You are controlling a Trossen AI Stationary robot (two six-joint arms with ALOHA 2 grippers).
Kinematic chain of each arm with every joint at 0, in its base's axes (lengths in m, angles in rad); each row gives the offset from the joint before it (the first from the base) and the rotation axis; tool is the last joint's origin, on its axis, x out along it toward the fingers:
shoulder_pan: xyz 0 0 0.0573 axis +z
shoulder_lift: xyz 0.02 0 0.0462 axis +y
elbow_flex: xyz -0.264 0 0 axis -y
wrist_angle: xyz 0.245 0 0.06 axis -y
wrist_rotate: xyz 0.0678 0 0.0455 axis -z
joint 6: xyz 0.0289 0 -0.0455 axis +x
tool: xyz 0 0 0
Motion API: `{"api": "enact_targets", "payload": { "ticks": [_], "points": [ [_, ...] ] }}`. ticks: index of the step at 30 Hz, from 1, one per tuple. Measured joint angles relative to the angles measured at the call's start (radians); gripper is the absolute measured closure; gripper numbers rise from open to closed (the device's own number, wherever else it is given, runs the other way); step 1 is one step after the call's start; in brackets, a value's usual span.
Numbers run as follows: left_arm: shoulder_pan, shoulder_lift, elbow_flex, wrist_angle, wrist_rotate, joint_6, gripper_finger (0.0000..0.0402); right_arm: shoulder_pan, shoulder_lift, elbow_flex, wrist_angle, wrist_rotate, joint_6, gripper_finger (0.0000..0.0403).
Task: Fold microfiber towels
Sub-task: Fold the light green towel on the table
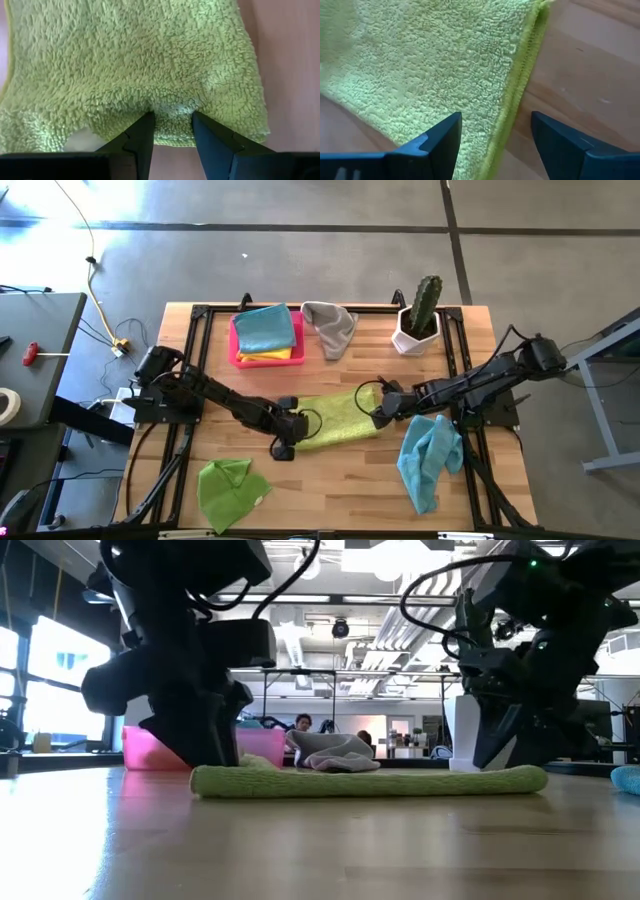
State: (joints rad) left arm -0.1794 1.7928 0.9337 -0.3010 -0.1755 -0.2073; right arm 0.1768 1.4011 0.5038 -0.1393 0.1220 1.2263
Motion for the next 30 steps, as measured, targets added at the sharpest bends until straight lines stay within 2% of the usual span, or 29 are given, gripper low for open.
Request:
{"api": "enact_targets", "payload": {
  "ticks": [7, 12, 24, 30],
  "points": [
    [-0.006, 0.001, 0.000, 0.034, -0.012, 0.000, 0.0275, 0.000, 0.059, 0.000, 0.096, -0.008, -0.023, 0.0174],
    [-0.004, 0.001, 0.001, 0.042, -0.017, 0.000, 0.0275, 0.000, 0.063, -0.002, 0.112, -0.018, -0.044, 0.0201],
    [-0.004, 0.001, 0.002, 0.044, -0.024, -0.004, 0.0275, 0.000, 0.066, -0.002, 0.114, -0.011, -0.068, 0.0330],
    [-0.005, 0.000, 0.002, 0.042, -0.079, -0.026, 0.0275, 0.000, 0.067, -0.003, 0.114, -0.004, -0.102, 0.0397]
  ]
}}
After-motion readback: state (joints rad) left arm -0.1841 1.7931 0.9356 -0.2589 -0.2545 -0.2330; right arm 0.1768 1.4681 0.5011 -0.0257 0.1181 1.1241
